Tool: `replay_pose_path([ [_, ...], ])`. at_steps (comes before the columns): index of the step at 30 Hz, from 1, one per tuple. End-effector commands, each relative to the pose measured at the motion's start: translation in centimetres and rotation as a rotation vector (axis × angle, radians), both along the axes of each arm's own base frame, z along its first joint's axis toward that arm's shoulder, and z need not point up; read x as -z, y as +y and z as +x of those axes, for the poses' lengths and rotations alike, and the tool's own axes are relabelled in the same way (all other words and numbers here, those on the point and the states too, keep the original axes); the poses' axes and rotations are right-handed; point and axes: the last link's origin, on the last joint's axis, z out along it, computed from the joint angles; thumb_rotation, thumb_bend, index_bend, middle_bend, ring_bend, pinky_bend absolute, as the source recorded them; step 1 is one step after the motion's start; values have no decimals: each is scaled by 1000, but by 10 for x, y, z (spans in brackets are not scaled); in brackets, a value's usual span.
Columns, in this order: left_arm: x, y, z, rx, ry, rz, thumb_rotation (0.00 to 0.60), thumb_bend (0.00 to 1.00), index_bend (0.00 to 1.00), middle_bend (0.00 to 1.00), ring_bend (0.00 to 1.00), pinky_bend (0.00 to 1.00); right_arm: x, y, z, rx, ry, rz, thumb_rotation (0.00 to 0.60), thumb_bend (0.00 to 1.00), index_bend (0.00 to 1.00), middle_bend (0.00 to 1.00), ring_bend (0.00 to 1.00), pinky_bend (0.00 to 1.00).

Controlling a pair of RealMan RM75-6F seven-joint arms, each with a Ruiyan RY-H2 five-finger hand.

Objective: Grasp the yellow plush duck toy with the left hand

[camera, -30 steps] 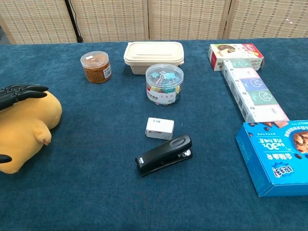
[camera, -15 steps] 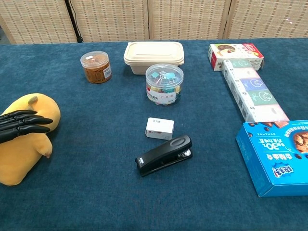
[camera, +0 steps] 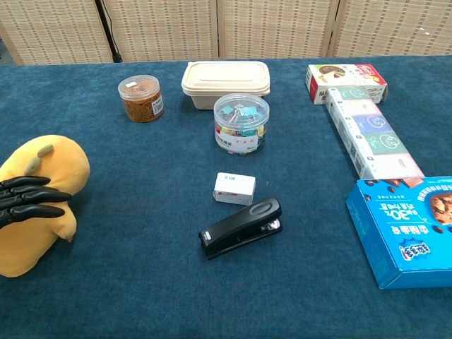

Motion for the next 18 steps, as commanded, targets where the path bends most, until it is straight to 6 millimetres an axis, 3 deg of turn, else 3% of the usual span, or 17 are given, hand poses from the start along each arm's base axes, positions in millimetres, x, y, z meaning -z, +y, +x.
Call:
replay_pose_path([
  [1,-1,-2,0,2,-7,-6,223,0,0,0,0,0,0,0,0,2,0,1,600,0,0,0,0,0],
  [10,-11,-5,3,5,-71,14,223,0,0,0,0,0,0,0,0,5,1,2,600,0,0,0,0,0],
  [18,-28,4,11,-17,-197,74,222,0,0,0,0,0,0,0,1,4,-1,0,600,0,0,0,0,0],
])
